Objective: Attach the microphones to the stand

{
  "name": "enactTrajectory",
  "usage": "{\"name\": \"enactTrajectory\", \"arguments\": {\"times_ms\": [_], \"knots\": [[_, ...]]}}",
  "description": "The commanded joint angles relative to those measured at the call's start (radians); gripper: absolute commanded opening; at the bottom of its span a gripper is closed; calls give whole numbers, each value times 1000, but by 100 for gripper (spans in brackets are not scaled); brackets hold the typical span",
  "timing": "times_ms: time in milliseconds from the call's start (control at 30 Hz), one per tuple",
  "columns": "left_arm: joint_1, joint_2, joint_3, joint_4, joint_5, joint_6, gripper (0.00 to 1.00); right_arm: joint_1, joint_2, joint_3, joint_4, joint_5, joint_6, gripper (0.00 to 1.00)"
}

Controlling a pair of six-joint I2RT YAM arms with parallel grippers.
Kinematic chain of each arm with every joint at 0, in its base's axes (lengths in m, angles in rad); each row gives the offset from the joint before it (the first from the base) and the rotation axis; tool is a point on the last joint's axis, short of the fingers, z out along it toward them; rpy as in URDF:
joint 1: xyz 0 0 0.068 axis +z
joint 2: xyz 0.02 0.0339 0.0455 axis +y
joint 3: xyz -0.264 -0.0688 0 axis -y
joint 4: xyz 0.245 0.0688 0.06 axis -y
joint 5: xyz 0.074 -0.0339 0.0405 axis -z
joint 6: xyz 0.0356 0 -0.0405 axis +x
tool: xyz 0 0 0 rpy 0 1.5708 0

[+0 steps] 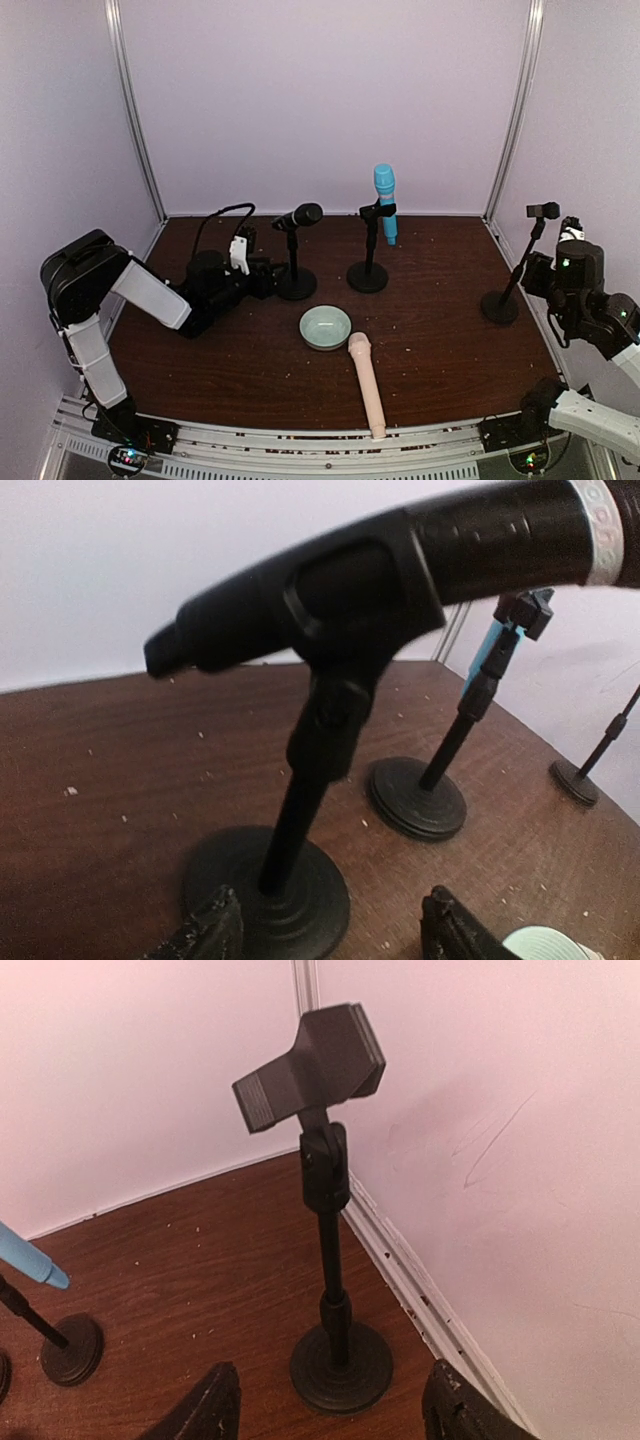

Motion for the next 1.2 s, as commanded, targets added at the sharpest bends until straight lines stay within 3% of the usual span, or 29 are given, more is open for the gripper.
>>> {"name": "enactTrajectory", "arguments": {"times_ms": [0,233,433,733,833,1100,1167], "knots": [[-46,-17,-79,211,40,-111,62,-63,32,30,134,-18,-108,62],[-100,-6,-136,353,115,-185,59,-136,122,26,298,-69,-205,60],[-120,-9,-146,369,134,-202,57,-247,227,60,367,-156,-234,59],[-122,13,-134,466,192,-297,53,-338,311,36,484,-244,-251,48],[-126,14,-137,483,196,-302,51,-359,335,29,514,-275,-257,42],[-139,4,-136,483,204,-302,47,-385,346,60,478,-327,-262,5],[-143,5,-134,484,203,-295,46,-385,321,65,459,-358,-258,3]]}}
